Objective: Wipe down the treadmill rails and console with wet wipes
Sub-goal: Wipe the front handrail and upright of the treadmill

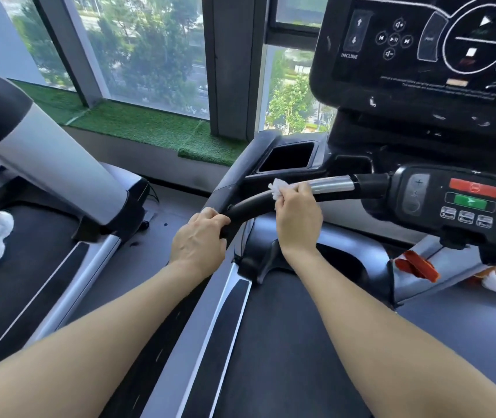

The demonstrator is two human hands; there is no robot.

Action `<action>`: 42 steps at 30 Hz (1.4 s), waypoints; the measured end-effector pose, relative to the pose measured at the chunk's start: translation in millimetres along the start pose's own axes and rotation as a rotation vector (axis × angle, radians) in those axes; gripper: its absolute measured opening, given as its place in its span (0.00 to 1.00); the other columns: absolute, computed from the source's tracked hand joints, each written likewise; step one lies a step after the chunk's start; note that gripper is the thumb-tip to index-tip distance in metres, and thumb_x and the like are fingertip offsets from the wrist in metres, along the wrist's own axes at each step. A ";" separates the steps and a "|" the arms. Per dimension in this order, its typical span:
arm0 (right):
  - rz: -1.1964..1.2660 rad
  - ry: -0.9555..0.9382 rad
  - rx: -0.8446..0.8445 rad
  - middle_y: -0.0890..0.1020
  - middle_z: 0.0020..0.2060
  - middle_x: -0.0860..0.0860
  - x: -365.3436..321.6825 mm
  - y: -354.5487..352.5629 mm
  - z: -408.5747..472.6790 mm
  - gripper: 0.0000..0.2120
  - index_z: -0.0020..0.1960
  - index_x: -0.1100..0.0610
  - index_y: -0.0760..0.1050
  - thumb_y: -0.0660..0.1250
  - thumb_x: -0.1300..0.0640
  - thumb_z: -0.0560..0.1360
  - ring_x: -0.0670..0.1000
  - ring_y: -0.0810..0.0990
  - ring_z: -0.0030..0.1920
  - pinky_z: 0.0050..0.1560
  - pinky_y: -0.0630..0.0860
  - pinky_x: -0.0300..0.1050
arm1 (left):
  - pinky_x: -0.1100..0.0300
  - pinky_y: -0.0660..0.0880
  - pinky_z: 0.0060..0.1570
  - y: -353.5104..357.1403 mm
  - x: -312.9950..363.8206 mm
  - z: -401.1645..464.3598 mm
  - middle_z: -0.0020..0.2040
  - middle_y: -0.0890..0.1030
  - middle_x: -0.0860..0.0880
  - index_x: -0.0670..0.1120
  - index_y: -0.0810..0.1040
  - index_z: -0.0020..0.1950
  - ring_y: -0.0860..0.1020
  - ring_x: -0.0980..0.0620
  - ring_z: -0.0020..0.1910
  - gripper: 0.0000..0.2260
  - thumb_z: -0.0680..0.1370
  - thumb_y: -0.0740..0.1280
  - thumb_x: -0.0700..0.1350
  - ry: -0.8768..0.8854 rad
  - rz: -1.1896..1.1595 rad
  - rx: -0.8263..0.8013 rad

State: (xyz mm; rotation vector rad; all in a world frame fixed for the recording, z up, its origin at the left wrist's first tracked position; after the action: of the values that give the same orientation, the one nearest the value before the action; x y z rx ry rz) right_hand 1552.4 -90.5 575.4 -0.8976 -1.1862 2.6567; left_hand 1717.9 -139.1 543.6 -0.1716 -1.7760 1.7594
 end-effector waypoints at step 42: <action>0.768 0.731 -0.257 0.78 0.36 0.51 0.1 137.7 -98.9 0.04 0.43 0.59 0.76 0.67 0.59 0.77 0.48 0.75 0.37 0.30 0.67 0.27 | 0.59 0.65 0.57 30.6 -56.5 -32.4 0.59 0.71 0.46 0.43 0.72 0.67 0.65 0.49 0.55 0.24 0.77 0.49 0.50 0.067 -0.061 0.189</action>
State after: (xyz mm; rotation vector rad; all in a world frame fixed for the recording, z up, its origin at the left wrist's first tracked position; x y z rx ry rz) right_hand 1626.8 -121.6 426.2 -2.4976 -1.1192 2.1792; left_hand 1769.3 -136.7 493.3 -0.0952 -1.5424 1.8436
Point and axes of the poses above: each hand's wrist, its own z-axis towards the middle knuckle, its own y-axis out of the palm, x = y × z, the point moved 8 cm from there along z, towards the middle knuckle
